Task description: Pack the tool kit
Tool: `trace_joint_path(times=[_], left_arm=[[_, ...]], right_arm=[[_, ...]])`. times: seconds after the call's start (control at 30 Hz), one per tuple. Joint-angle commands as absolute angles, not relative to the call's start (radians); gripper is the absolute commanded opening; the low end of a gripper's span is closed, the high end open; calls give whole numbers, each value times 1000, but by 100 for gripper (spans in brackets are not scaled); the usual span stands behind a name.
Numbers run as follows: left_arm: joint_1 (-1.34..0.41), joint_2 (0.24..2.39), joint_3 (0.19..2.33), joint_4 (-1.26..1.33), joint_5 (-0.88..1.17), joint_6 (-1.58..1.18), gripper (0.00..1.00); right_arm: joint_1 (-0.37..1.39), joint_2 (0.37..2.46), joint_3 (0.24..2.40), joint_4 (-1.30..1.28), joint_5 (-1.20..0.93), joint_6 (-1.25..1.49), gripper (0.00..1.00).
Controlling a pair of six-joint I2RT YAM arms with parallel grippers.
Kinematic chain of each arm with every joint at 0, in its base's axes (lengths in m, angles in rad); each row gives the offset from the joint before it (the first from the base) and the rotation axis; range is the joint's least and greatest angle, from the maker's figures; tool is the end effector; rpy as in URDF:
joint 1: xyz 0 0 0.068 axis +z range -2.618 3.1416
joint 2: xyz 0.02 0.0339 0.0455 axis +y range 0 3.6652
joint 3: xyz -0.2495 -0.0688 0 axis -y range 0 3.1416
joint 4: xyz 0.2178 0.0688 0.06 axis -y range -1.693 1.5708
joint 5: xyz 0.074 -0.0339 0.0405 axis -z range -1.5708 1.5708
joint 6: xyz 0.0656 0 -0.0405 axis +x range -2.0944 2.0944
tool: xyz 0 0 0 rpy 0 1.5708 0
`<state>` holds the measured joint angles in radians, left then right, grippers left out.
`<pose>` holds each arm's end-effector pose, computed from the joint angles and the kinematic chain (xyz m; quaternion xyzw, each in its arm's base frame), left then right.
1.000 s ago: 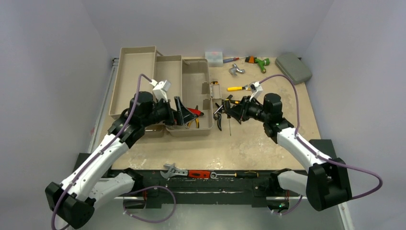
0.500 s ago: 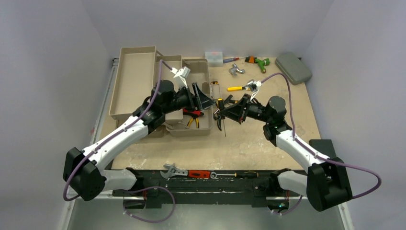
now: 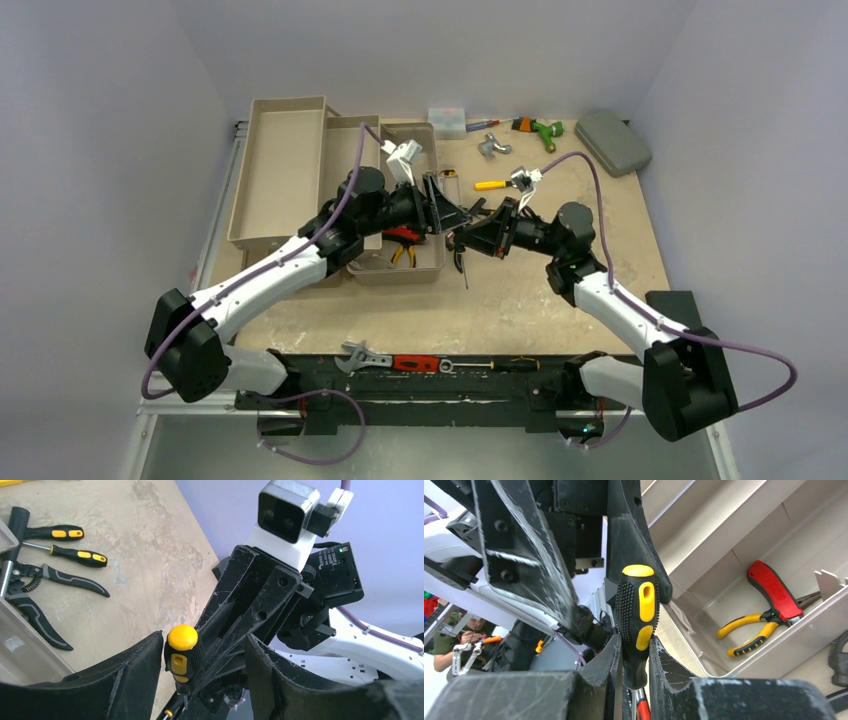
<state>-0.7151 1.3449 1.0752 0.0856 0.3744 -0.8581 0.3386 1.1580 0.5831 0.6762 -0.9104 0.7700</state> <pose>0.2280 -0.2298 0.3317 0.0647 0.7622 -0.5457 0.3422 0.2176 0.1316 0.2855 -0.1898 0.6580 0.6014 0.4115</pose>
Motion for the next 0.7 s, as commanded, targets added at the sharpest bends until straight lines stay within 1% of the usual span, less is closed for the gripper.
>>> trace_joint_path(times=[0.0, 0.1, 0.2, 0.3, 0.33, 0.37, 0.43, 0.47, 0.5, 0.57, 0.67], left_arm=[[-741, 1367, 1110, 143, 376, -872, 55], [-743, 1378, 1113, 150, 378, -874, 44], [-742, 1391, 1127, 173, 395, -873, 29], [-742, 1392, 1157, 151, 409, -840, 7], [-741, 1382, 1171, 115, 403, -815, 0], [-739, 1365, 1187, 61, 383, -785, 0], [-727, 1323, 1214, -66, 313, -723, 0], [-717, 1297, 1226, -119, 282, -698, 0], [-699, 1276, 1240, -180, 258, -671, 0], [-658, 1238, 1289, -324, 203, -617, 0], [-582, 1212, 1427, -581, 114, -517, 0]], right_arm=[[352, 1150, 631, 752, -913, 799, 0], [368, 1153, 640, 744, -910, 792, 0], [384, 1161, 657, 692, -916, 751, 0], [385, 1153, 660, 666, -910, 733, 0], [385, 1146, 661, 650, -905, 725, 12], [385, 1136, 664, 622, -893, 708, 23], [384, 1108, 669, 552, -862, 661, 39], [384, 1093, 670, 515, -845, 635, 44], [385, 1080, 671, 480, -828, 612, 47], [384, 1059, 675, 422, -804, 572, 50], [384, 1042, 681, 359, -766, 544, 55]])
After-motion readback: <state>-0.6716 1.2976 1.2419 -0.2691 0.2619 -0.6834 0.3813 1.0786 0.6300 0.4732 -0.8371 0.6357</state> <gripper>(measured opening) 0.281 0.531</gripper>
